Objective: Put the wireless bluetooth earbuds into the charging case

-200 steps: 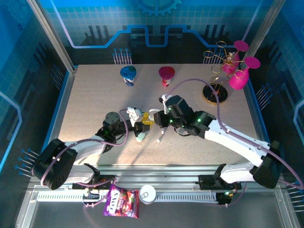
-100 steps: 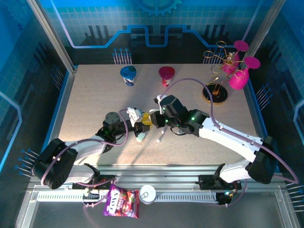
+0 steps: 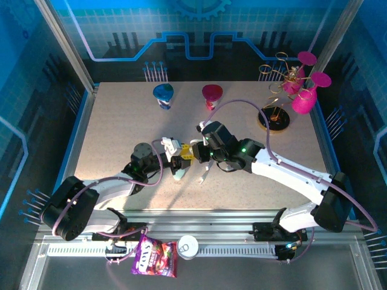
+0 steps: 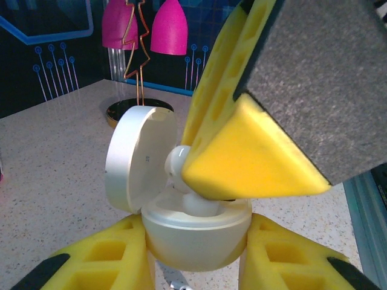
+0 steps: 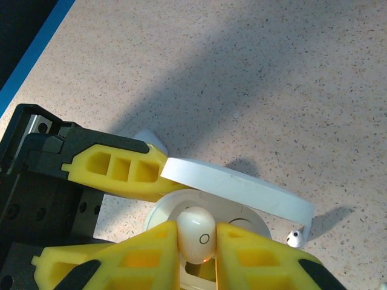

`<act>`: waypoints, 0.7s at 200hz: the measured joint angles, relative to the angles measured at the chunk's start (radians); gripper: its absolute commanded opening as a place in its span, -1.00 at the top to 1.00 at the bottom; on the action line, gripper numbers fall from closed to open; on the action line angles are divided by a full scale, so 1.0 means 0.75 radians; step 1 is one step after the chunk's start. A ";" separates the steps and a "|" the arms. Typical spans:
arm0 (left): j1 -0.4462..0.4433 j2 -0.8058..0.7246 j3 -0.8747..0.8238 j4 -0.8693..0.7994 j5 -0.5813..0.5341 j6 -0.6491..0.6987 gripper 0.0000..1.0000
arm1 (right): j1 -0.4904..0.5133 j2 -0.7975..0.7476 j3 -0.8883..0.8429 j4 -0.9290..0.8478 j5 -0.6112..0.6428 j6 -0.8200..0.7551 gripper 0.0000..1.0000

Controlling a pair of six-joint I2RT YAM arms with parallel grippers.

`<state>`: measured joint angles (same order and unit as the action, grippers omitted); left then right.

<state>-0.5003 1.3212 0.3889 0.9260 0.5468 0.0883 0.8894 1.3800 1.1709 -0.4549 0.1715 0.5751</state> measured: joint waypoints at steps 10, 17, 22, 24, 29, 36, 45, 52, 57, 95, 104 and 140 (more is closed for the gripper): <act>0.000 0.000 0.000 0.000 0.000 0.000 0.50 | 0.000 0.002 0.001 -0.001 -0.011 -0.001 0.58; 0.000 0.000 0.000 0.000 0.000 0.000 0.51 | 0.000 0.003 0.002 -0.001 -0.023 -0.001 0.58; 0.000 0.000 0.000 0.000 0.000 0.000 0.51 | 0.000 0.004 0.003 -0.001 -0.030 -0.001 0.57; 0.000 0.000 0.001 0.000 0.000 0.000 0.50 | 0.000 0.005 0.003 -0.001 -0.032 -0.001 0.57; 0.000 0.000 0.000 0.000 0.000 0.000 0.50 | 0.000 0.006 0.003 0.001 -0.038 -0.001 0.57; 0.000 0.000 0.000 -0.001 0.002 0.000 0.51 | 0.000 0.007 0.003 0.001 -0.044 -0.001 0.55; 0.000 0.000 0.000 -0.002 0.006 0.000 0.51 | 0.000 0.008 0.003 0.002 -0.052 -0.001 0.53; 0.000 0.000 0.000 -0.002 0.009 0.000 0.51 | -0.001 0.009 0.003 0.002 -0.056 -0.001 0.50; 0.000 0.000 0.000 -0.002 0.010 0.000 0.50 | -0.001 0.009 0.003 0.003 -0.060 -0.002 0.48; 0.000 0.000 0.000 0.000 0.012 -0.001 0.51 | -0.001 0.008 0.003 0.009 -0.066 -0.007 0.32; 0.000 0.001 -0.001 0.009 0.012 -0.004 0.51 | 0.000 0.008 0.003 0.012 -0.070 -0.010 0.30; 0.000 0.002 -0.002 0.070 0.015 -0.014 0.50 | 0.000 -0.035 0.002 0.028 -0.085 -0.040 0.14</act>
<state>-0.5003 1.3224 0.3878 0.9787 0.5583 0.0780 0.8894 1.3537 1.1721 -0.4335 0.1078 0.5453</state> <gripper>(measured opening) 0.324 0.404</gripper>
